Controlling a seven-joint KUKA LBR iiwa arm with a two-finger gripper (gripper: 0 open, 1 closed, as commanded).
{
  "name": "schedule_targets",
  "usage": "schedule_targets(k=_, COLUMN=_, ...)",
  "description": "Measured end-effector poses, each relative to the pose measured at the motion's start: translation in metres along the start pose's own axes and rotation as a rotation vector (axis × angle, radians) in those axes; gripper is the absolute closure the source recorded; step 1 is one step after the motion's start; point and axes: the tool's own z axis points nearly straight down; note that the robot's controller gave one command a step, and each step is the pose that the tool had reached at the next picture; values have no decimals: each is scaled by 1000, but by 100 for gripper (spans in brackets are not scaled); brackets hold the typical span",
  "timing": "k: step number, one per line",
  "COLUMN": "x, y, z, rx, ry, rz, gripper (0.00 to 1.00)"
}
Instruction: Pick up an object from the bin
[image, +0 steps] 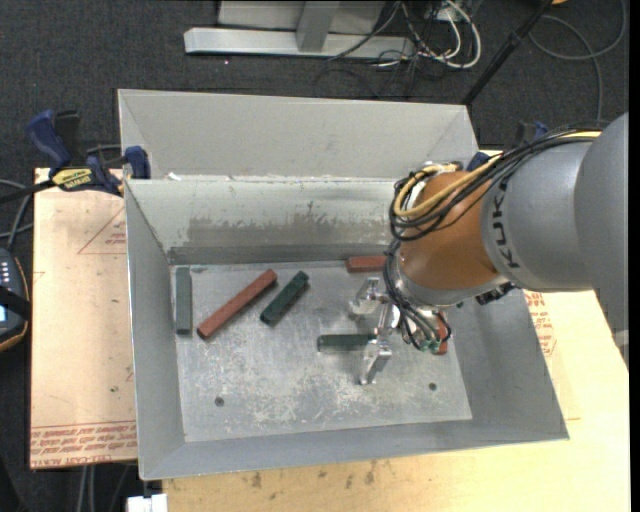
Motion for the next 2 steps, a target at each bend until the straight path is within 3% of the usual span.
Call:
schedule_targets(k=1, x=-3, y=0, z=-3, rx=0, ry=-8, rz=0, gripper=100)
schedule_targets(k=2, x=-3, y=0, z=-3, rx=0, ry=-8, rz=0, gripper=100)
